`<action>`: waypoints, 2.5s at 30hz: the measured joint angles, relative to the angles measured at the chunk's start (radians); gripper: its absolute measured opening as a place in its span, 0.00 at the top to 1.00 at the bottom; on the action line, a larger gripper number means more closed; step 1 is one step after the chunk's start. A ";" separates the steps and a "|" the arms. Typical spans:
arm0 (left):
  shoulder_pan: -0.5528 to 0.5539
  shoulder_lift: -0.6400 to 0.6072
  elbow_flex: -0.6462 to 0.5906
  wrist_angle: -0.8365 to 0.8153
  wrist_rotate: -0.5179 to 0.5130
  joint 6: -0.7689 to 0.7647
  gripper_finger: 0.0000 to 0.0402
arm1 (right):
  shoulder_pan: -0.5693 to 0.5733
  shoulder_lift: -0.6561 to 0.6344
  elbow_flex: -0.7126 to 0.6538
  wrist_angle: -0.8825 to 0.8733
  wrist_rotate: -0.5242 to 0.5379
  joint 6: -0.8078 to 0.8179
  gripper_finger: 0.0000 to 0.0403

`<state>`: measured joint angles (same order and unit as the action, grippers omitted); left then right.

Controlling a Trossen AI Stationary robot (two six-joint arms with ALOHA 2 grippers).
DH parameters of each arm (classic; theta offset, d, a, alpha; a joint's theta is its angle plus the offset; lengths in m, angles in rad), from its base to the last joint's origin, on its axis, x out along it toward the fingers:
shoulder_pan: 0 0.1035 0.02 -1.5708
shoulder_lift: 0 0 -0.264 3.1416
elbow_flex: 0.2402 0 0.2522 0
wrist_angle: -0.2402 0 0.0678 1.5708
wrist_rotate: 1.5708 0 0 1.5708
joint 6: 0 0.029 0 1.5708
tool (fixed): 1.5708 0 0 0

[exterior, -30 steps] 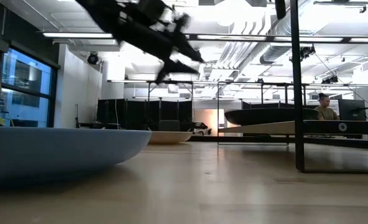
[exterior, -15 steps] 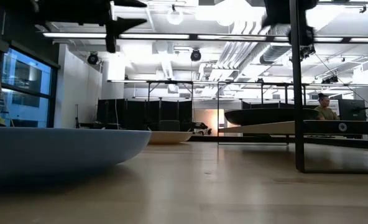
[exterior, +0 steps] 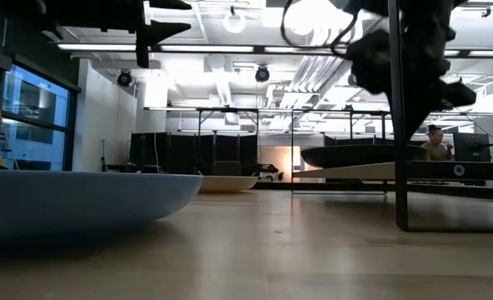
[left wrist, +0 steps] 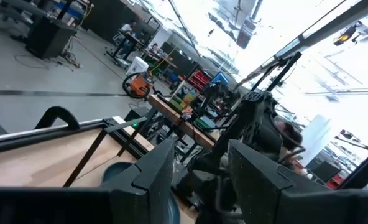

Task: Place and stack plates onto a shelf
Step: Put the black plate on the shelf, then put the brown plate on the shelf

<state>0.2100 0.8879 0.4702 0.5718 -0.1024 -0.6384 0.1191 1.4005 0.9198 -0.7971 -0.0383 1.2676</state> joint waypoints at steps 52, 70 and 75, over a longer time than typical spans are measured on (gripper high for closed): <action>0.078 -0.202 0.001 -0.299 0.058 0.022 0.65 | -0.044 -0.555 -0.095 0.028 0.283 -0.299 1.00; 0.039 -0.206 0.001 -0.322 0.102 0.209 0.65 | -0.080 -0.393 -0.352 1.377 0.275 -0.752 1.00; 0.024 -0.206 0.003 -0.334 0.073 0.207 0.65 | -0.080 -0.371 -0.305 1.281 0.275 -0.753 1.00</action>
<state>0.2337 0.6815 0.4727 0.2374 -0.0297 -0.4319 0.0387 1.0291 0.6152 0.4843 0.2363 0.5147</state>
